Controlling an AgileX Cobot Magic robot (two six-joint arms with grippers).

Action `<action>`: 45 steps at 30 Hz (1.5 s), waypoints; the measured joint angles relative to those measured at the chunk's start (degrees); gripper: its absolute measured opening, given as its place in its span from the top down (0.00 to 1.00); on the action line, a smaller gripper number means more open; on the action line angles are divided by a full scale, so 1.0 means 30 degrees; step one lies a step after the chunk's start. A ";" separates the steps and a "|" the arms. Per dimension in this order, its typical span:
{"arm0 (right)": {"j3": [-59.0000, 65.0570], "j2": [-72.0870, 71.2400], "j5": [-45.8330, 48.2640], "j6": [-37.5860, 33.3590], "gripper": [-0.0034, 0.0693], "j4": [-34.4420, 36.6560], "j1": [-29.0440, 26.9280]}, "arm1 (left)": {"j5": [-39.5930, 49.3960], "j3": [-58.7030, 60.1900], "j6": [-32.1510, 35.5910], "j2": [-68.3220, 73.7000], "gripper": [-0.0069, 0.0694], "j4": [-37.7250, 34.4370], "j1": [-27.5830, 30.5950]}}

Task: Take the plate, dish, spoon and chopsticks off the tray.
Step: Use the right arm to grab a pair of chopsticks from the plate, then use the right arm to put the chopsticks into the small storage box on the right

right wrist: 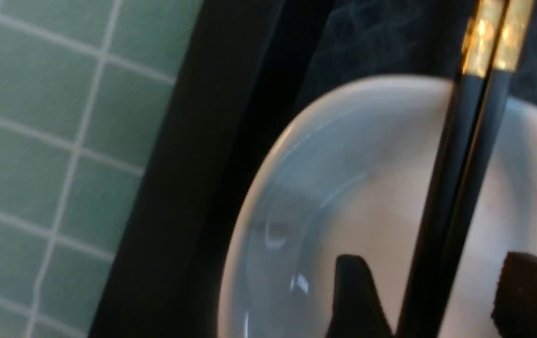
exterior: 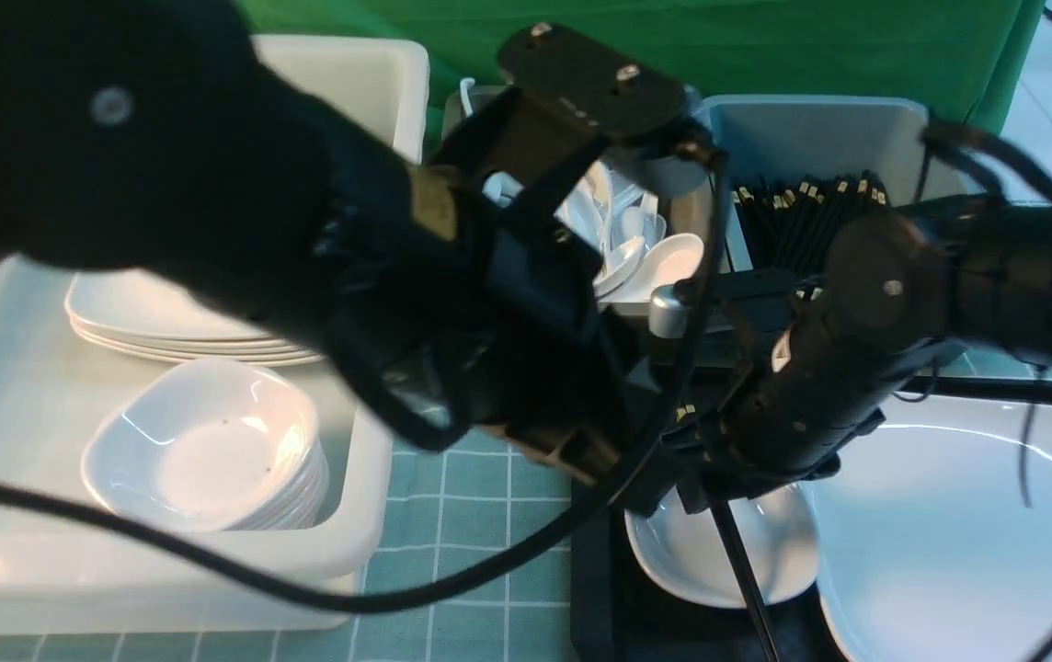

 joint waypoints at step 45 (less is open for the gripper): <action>-2.1037 0.9506 -0.0857 -0.0782 0.48 0.1810 -0.8411 | -0.1882 0.1612 -0.0412 -0.1886 0.89 0.0683 0.0000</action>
